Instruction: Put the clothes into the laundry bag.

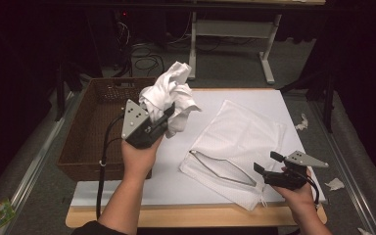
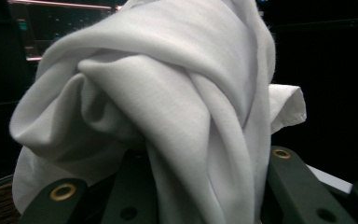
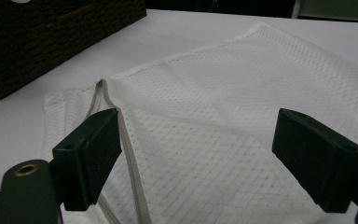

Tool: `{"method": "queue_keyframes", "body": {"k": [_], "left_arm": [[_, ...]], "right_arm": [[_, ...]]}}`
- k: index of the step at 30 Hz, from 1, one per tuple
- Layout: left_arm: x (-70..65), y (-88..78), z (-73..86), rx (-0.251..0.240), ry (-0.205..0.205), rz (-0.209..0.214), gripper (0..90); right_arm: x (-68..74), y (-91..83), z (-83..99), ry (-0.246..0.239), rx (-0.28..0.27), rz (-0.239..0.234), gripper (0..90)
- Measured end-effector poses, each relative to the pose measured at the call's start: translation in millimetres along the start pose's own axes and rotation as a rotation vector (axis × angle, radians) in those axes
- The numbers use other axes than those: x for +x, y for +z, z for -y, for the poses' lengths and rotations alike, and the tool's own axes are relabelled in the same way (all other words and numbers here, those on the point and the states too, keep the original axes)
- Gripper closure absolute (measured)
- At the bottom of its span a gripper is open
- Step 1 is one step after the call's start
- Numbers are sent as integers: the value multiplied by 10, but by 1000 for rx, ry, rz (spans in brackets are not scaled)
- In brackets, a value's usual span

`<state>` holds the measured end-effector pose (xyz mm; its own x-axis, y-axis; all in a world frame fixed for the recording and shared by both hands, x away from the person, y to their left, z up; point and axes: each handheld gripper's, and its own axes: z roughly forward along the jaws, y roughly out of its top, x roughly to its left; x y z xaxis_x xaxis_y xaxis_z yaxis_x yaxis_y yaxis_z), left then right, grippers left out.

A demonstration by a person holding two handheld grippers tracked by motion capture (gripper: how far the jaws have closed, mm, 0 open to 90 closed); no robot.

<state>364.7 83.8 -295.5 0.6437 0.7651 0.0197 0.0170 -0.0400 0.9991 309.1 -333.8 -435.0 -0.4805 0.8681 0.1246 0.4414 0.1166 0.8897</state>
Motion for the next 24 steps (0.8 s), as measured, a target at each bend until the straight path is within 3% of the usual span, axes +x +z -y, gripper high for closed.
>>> {"method": "queue_keyframes", "body": {"k": [12, 16, 19, 21, 22, 24], "left_arm": [[-341, -9, 175, 21, 0, 142, 688], [-437, -35, 254, 41, 20, 187, 687], [-478, -74, 330, 54, 23, 200, 685], [-466, -119, 391, 62, 2, 207, 685], [-452, -154, 436, 67, -15, 204, 685], [-440, -217, 521, 79, -9, 192, 685]], "right_arm": [[16, -8, -3, -4, 0, 1, 160], [16, -4, -1, -8, 1, -1, 160], [25, -6, -3, -6, 0, -4, 160], [31, -6, -2, -10, -1, -6, 161], [36, -4, 1, -9, 0, -9, 165], [53, 8, 13, -7, 9, -14, 166]]}}
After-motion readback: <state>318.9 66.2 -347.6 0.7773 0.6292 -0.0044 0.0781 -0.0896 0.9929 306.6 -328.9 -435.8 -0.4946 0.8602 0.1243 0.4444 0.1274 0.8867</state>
